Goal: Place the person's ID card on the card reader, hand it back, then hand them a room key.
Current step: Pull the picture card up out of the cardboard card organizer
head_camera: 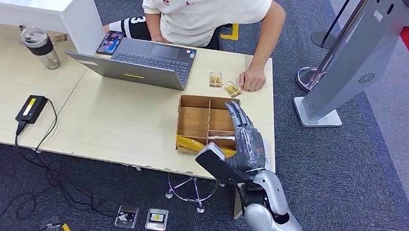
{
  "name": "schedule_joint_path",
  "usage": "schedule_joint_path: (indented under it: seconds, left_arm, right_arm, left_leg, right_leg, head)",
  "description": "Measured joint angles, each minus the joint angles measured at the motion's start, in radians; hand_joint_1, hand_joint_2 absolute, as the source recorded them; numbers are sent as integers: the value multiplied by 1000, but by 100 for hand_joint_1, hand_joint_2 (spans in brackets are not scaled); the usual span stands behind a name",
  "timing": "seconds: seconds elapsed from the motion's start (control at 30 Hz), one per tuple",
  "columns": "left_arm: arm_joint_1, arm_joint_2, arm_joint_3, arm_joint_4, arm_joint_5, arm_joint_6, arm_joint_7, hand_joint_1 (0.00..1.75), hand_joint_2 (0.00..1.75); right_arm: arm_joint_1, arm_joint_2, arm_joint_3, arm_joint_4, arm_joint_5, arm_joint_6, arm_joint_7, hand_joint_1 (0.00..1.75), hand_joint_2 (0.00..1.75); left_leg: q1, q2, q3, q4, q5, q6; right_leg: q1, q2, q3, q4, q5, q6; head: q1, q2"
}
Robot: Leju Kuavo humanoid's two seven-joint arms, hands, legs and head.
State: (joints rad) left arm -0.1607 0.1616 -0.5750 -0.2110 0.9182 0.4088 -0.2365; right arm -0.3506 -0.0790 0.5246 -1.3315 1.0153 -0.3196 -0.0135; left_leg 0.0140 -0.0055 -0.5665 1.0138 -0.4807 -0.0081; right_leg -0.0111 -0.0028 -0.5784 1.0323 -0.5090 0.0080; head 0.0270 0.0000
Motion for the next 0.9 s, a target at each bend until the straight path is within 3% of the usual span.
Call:
schedule_joint_path:
  seconds: [0.9]
  left_arm:
    - [-1,-1,3,0,-33,-20,-15,0,175]
  right_arm:
    - [-78,25,45,212,47,-59,29,0,175]
  left_leg:
    - [0,0,0,0,0,0]
  right_leg:
    - [0,0,0,0,0,0]
  head:
    - [0,0]
